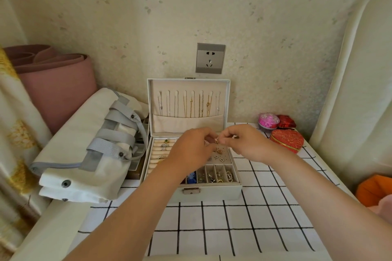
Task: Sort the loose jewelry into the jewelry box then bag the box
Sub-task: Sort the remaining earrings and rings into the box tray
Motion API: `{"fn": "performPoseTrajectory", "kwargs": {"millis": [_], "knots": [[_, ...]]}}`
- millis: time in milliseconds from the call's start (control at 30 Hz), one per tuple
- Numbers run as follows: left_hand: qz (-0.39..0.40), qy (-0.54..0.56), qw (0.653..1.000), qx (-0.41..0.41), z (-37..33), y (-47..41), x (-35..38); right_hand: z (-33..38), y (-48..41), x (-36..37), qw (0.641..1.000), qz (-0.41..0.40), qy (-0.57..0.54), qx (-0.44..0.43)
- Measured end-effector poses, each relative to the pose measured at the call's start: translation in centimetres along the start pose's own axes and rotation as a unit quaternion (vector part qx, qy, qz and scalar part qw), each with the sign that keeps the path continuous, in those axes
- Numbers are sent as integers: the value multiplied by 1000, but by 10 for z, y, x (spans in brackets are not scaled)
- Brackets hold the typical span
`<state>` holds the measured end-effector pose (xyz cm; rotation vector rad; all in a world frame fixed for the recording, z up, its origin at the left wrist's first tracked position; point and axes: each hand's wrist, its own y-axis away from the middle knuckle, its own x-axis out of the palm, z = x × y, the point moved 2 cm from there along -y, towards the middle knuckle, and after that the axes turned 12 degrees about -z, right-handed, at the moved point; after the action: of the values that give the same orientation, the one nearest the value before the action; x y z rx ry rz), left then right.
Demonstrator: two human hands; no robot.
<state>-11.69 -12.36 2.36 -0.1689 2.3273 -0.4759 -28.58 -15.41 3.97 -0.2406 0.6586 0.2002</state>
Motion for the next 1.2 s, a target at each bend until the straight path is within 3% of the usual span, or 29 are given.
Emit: {"fn": "performPoseTrajectory", "kwargs": {"millis": [100,267,500,800,900,1067,1200], "knots": [[-20,71,996,-48,-6,-5,-2,5,2,-4,991,22,-119,61],[-54,151,985,-64,-11,-7,-9,8,4,-4,977,16,-195,83],[-63,158,983,-63,-19,-13,-13,15,6,-14,981,-91,-172,27],[-51,112,992,-41,-21,-15,-14,11,0,-15,984,-113,-137,-14],[-36,61,997,-12,-18,-15,-9,2,-6,-13,985,-144,-96,-6],[26,-203,972,113,-4,-15,12,-22,-15,-7,980,-197,9,12],[67,-236,962,121,1,-17,25,-28,-19,-5,980,-190,57,13]]}}
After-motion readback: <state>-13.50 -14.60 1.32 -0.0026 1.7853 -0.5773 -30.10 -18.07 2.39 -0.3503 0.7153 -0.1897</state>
